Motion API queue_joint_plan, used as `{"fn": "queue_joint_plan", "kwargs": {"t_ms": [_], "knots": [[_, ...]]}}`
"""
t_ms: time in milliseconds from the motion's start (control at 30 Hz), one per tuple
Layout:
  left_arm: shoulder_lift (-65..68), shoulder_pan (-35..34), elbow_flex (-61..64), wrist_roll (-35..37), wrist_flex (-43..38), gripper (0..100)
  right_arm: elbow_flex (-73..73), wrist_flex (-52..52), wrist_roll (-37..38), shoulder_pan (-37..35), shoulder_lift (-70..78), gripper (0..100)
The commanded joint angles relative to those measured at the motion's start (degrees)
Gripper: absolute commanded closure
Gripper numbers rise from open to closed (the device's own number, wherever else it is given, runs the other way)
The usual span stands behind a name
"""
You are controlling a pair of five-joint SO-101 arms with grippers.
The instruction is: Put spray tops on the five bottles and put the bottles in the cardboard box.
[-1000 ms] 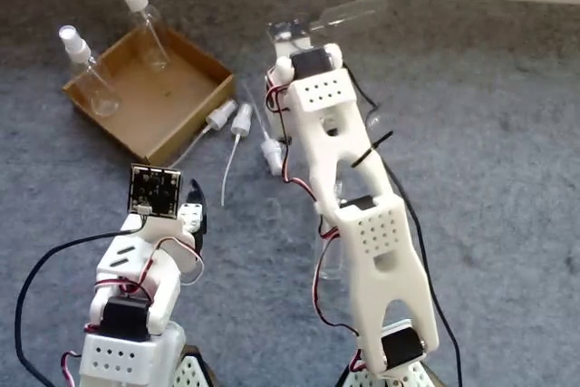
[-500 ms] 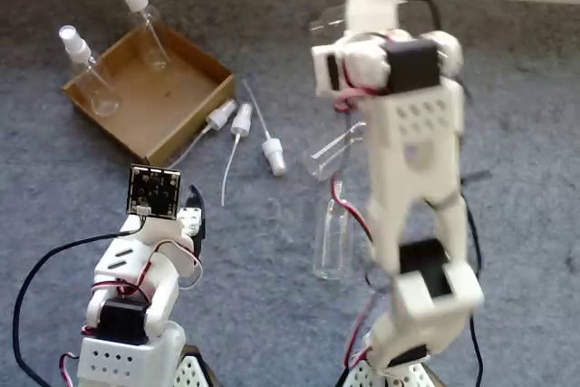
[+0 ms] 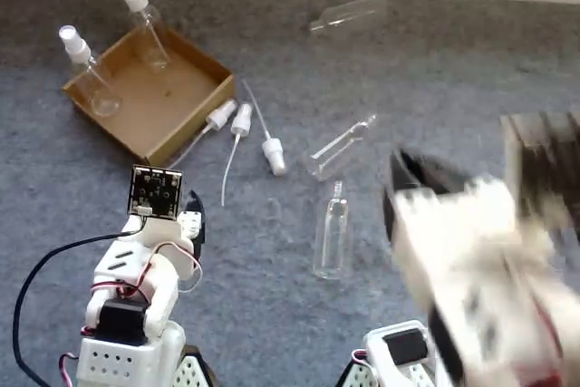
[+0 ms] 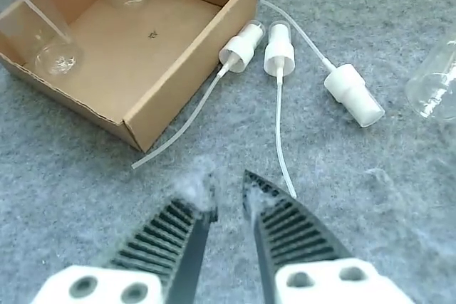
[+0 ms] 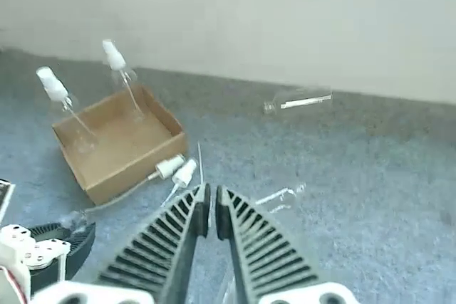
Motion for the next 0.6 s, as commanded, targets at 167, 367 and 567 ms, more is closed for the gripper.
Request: {"fn": "queue_joint_plan", "kwargs": {"t_ms": [167, 367, 567], "knots": [[-0.8, -0.8, -3.5, 0.3, 0.1, 99, 31.0, -9.3, -0.3, 0.7, -28.0, 99.4], [-0.8, -6.7, -3.3, 0.3, 4.3, 100, 39.3, -9.5, -0.3, 2.0, -40.0, 99.4], [-0.8, -7.9, -3.6, 0.3, 7.1, 100, 41.2, -9.6, -0.2, 14.8, -49.5, 99.4]]}}
